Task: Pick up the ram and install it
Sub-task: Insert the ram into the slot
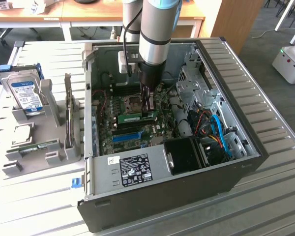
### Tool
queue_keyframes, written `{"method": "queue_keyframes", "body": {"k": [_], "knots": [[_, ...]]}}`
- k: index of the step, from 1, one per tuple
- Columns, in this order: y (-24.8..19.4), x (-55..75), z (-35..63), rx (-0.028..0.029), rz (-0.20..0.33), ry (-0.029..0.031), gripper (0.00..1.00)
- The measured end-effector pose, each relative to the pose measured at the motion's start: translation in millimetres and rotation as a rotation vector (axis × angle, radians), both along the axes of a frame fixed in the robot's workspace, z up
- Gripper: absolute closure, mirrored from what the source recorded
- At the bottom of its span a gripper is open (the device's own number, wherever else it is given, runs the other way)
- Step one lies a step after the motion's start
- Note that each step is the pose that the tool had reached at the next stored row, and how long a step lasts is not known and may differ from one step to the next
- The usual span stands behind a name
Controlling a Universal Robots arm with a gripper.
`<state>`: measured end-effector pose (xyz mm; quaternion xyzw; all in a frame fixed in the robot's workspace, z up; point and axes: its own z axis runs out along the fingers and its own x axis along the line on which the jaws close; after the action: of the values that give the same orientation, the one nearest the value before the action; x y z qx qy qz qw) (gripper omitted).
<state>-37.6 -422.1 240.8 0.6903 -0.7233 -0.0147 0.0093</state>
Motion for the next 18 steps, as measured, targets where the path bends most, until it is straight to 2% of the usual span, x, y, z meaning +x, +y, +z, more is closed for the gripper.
{"method": "queue_keyframes", "body": {"k": [13, 18], "knots": [[0.2, -2.2, -0.5, 0.0001, 0.0, -0.0001, 0.88], [2.2, -2.9, -0.6, 0.0002, 0.0, -0.0001, 0.88]]}}
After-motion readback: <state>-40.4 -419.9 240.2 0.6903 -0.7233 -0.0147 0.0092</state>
